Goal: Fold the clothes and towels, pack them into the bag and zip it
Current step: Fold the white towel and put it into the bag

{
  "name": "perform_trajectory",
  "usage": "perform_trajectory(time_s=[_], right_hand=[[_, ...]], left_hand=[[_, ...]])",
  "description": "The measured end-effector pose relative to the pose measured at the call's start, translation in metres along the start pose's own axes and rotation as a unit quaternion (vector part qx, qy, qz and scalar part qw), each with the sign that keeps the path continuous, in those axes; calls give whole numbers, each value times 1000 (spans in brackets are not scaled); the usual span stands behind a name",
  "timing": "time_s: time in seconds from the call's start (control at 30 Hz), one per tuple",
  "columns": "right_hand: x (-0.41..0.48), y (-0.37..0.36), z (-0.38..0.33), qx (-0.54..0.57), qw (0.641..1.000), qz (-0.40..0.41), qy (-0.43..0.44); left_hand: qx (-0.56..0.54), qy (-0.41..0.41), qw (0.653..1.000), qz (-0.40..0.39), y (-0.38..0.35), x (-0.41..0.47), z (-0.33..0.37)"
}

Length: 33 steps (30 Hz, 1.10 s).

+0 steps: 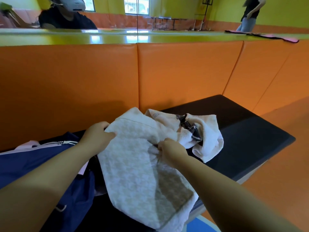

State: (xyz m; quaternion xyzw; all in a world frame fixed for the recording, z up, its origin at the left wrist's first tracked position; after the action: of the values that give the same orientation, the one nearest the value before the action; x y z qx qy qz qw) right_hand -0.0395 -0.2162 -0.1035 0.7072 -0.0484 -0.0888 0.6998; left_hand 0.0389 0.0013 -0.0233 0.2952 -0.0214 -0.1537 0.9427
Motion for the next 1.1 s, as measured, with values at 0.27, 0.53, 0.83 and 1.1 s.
perform_trajectory(time_s=[0.27, 0.53, 0.83, 1.1], right_hand=[[-64, 63, 23, 117, 972, 204, 26], [-141, 52, 28, 56, 990, 32, 122], [-114, 24, 18, 90, 994, -34, -52], [-80, -6, -8, 42, 986, -102, -125]], left_hand=[[85, -91, 992, 0, 18, -29, 9], [264, -75, 950, -150, -2, -66, 3], [360, 16, 905, -226, -27, -89, -8], [264, 5, 955, -133, -34, -86, -14]])
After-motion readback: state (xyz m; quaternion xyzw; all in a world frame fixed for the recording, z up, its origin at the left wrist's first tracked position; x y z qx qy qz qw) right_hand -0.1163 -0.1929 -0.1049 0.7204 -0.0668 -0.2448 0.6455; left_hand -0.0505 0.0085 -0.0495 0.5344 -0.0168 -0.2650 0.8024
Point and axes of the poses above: each hand's wrist, its own x-axis towards the middle knuckle, its own y-axis out of the back of the hand, z = x × y, the point moved 4 cm from there along x, towards the middle knuckle, and after that the axes turned 11 degrees about -x, right-handed, at the moved point
